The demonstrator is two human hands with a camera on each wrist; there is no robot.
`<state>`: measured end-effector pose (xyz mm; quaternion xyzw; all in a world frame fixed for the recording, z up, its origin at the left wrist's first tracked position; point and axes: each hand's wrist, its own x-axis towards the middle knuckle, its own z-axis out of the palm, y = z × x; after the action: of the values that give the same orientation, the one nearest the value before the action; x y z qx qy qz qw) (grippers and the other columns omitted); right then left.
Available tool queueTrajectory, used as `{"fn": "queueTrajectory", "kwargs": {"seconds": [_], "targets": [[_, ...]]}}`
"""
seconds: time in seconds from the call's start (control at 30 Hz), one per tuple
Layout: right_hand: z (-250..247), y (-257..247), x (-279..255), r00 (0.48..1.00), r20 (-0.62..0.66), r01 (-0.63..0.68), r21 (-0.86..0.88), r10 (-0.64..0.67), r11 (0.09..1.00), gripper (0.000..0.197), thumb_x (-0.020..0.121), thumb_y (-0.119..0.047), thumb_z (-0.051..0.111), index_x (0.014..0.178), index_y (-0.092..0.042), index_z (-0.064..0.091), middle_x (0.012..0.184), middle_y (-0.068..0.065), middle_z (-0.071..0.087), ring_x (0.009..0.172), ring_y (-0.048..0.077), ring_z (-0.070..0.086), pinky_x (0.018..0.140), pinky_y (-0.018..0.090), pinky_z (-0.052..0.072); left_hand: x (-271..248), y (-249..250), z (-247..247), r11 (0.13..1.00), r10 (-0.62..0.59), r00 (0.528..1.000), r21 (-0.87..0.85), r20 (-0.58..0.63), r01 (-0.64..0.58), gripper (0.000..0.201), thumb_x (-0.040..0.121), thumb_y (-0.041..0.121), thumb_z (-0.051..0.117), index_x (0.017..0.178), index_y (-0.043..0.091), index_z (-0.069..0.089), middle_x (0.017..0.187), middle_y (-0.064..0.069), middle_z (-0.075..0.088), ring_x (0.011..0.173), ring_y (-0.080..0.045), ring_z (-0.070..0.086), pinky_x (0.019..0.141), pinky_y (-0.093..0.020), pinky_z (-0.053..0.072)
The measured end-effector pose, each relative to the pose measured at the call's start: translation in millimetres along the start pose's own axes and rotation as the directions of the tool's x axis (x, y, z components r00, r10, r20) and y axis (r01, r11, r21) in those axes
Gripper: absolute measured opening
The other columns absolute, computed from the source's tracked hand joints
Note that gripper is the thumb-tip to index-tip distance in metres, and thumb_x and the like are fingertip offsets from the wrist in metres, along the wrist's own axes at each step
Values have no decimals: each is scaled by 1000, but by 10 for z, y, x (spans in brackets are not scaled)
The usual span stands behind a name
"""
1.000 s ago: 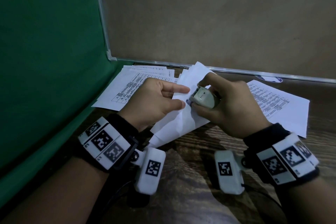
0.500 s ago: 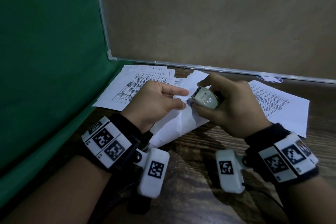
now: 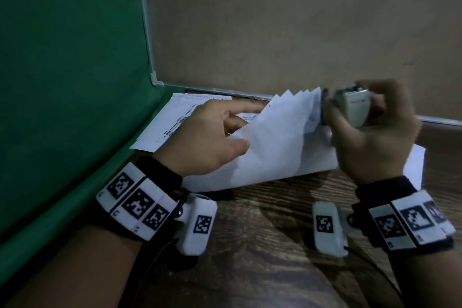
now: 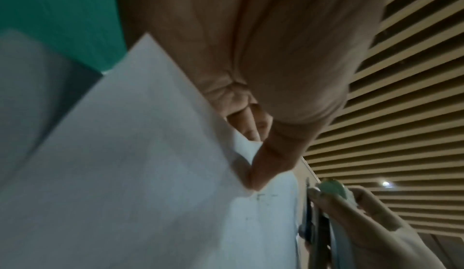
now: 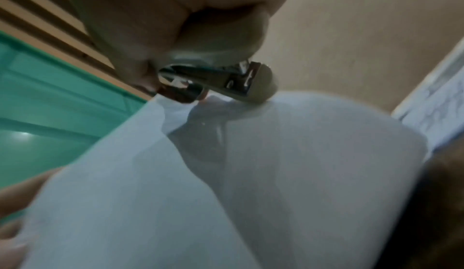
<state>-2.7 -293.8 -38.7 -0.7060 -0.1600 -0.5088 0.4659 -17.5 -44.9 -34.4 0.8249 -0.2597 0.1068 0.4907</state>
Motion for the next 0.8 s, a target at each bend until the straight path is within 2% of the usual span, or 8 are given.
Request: {"fn": "queueTrajectory", "kwargs": {"seconds": [0.1, 0.2, 0.3, 0.4, 0.5, 0.6, 0.7, 0.8], "targets": [[-78, 32, 131, 995, -98, -25, 46, 30, 999, 34, 85, -32, 85, 87, -35, 52, 76, -17, 71, 66, 2, 66, 60, 27, 52, -40, 93, -36, 980, 175, 979, 111, -102, -164, 32, 74, 5, 64, 96, 20, 81, 90, 11, 80, 85, -5, 75, 82, -31, 60], [-156, 135, 196, 995, -64, -75, 59, 79, 995, 35, 84, -28, 86, 83, -33, 51, 67, -25, 68, 57, -5, 61, 53, 23, 48, -28, 167, -65, 889, 446, 871, 215, -204, -405, 19, 73, -1, 67, 83, 9, 80, 87, 0, 78, 87, -17, 74, 83, -35, 58], [-208, 263, 179, 991, 40, -127, 52, 125, 991, 31, 82, -31, 87, 84, -33, 56, 68, -7, 70, 55, 16, 64, 50, 39, 53, 3, 142, -107, 798, 586, 781, 322, -216, -510, 16, 74, -4, 74, 78, 10, 78, 105, -6, 76, 111, -30, 65, 101, -37, 49], [-173, 262, 126, 967, 228, -131, 46, 117, 990, 29, 81, -21, 88, 88, -21, 60, 70, 3, 72, 51, 18, 64, 49, 33, 50, 40, 33, -126, 840, 515, 801, 367, -304, -400, 21, 75, 5, 82, 81, 24, 79, 120, -5, 63, 120, -30, 55, 104, -34, 43], [-107, 166, 73, 929, 361, -99, 31, 82, 995, 31, 78, -22, 89, 90, -16, 61, 70, 0, 73, 55, 19, 68, 52, 26, 51, 44, -1, -154, 903, 412, 835, 44, -365, -427, 17, 81, 10, 80, 81, 26, 75, 96, 4, 59, 94, -17, 59, 83, -28, 48], [-88, 150, 54, 909, 411, -92, 32, 70, 995, 32, 76, -26, 89, 93, -16, 63, 73, 1, 74, 55, 15, 68, 53, 25, 52, 26, 75, -211, 863, 378, 825, -164, -420, -478, 8, 85, 6, 71, 80, 12, 73, 77, 18, 70, 69, -8, 62, 66, -24, 48], [-93, 165, 52, 902, 424, -102, 22, 83, 994, 36, 76, -37, 88, 94, -18, 63, 76, 2, 75, 59, 21, 71, 54, 39, 57, 17, 116, -254, 849, 261, 794, -260, -549, -459, 9, 79, 23, 64, 74, 22, 71, 74, 13, 71, 65, -18, 62, 61, -33, 52], [-97, 128, 54, 908, 410, -89, -3, 82, 996, 36, 75, -43, 86, 93, -21, 63, 76, -2, 75, 55, 11, 66, 52, 30, 51, 59, 25, -275, 839, 149, 857, -397, -493, -373, 16, 93, 19, 54, 86, 18, 68, 75, 8, 67, 69, -8, 63, 64, -21, 54]]}}
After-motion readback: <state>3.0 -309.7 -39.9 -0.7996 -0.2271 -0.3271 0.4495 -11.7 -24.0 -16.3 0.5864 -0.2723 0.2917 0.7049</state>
